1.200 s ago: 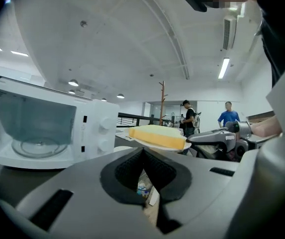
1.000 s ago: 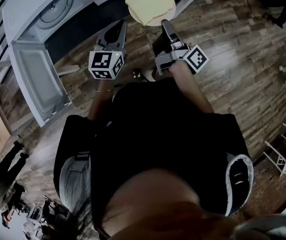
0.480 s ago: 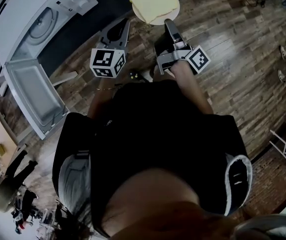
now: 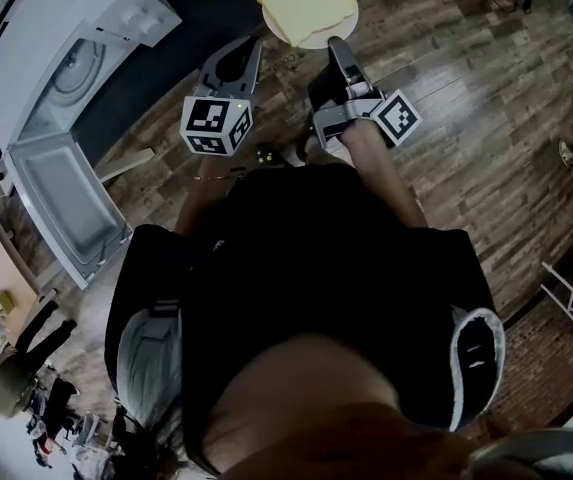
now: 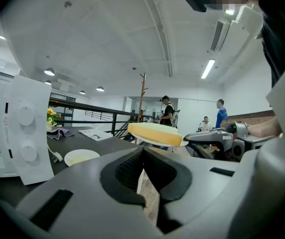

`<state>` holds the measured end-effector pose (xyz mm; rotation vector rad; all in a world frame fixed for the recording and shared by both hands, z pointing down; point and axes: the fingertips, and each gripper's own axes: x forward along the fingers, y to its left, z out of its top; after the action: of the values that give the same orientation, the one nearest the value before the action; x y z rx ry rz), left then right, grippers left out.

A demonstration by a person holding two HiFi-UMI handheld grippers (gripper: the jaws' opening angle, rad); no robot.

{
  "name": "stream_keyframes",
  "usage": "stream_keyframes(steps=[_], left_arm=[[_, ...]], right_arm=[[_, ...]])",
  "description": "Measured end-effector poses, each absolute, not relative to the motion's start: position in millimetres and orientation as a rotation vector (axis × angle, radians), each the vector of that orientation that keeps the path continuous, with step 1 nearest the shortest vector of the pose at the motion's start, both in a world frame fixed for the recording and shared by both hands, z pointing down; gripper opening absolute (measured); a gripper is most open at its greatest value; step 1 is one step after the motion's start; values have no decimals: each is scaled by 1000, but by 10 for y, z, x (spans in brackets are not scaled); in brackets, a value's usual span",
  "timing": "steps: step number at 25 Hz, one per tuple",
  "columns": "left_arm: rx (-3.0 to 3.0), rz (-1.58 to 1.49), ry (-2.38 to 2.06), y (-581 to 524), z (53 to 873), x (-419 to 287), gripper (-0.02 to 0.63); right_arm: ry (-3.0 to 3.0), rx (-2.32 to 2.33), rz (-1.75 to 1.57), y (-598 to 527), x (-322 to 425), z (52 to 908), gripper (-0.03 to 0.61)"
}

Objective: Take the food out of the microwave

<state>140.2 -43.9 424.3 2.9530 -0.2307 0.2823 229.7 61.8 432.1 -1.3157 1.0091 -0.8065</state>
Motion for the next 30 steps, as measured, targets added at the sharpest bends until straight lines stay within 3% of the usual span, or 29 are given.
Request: stream_keyframes(steps=[30], left_arm=[[2941,335,-414,-463,4267,2458,8]], right_arm=[[1121,-1211,-912,436,3431,4365,3]])
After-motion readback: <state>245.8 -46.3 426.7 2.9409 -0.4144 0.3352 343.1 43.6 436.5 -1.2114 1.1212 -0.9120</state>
